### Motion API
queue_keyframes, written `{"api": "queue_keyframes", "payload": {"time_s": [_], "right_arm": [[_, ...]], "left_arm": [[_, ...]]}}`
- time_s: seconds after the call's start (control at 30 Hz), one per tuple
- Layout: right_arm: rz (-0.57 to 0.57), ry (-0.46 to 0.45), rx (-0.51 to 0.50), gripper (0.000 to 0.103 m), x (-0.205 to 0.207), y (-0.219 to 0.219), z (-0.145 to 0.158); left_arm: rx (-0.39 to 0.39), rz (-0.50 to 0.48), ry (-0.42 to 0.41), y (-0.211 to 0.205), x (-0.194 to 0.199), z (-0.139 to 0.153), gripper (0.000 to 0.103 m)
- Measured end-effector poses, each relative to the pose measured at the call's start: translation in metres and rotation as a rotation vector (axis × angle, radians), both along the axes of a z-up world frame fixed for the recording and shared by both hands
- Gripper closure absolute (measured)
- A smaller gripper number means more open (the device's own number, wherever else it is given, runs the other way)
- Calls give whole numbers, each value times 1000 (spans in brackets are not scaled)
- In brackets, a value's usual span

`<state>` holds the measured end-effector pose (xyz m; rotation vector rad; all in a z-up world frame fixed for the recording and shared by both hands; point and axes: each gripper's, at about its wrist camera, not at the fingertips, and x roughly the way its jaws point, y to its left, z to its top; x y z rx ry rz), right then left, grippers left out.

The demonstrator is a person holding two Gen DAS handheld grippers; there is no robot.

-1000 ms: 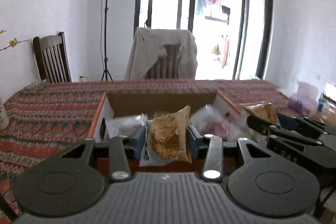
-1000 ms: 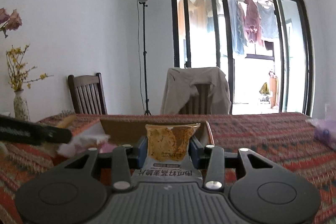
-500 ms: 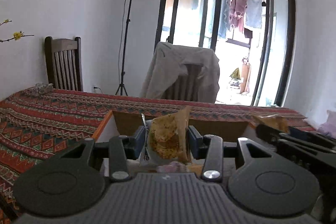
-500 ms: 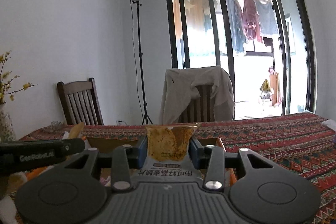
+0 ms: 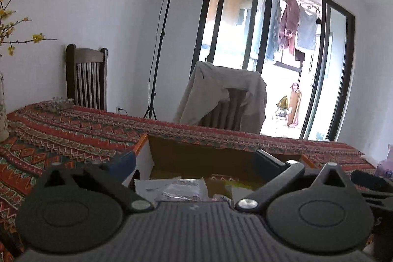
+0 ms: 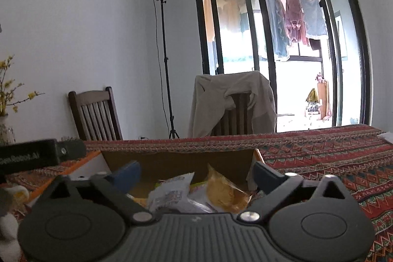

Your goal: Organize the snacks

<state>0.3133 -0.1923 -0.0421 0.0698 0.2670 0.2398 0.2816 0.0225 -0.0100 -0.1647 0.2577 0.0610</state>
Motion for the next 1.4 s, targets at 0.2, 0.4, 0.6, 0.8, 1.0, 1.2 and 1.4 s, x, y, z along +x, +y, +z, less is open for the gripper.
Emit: {"api": "queue_keyframes", "payload": {"time_s": [0.2,0.4,0.6,0.8,1.0,1.2,1.4], "right_arm": [[-7,1,-10,0,4,1,3],[-27,-7,-24,0,-10,0,25],[-1,-14,-85,0,-52,2,41],[28,22,-102,0,-106,-1,37],[48,90,-95,0,-148,-8,21],[41,156,-89,0,-175,-19,-2],[26,212,-74,0,-187,-26,-20]], "left_arm": [[-25,39,-20,3,-6,9,0],[-38,28,-16,6,-28,31,0],[-28,5,1,12,-67,44,0],[21,5,2,15,-120,42,0],[65,-3,49,18,-168,22,0],[77,-19,109,22,-199,-3,0],[60,-27,169,21,-211,-27,0]]}}
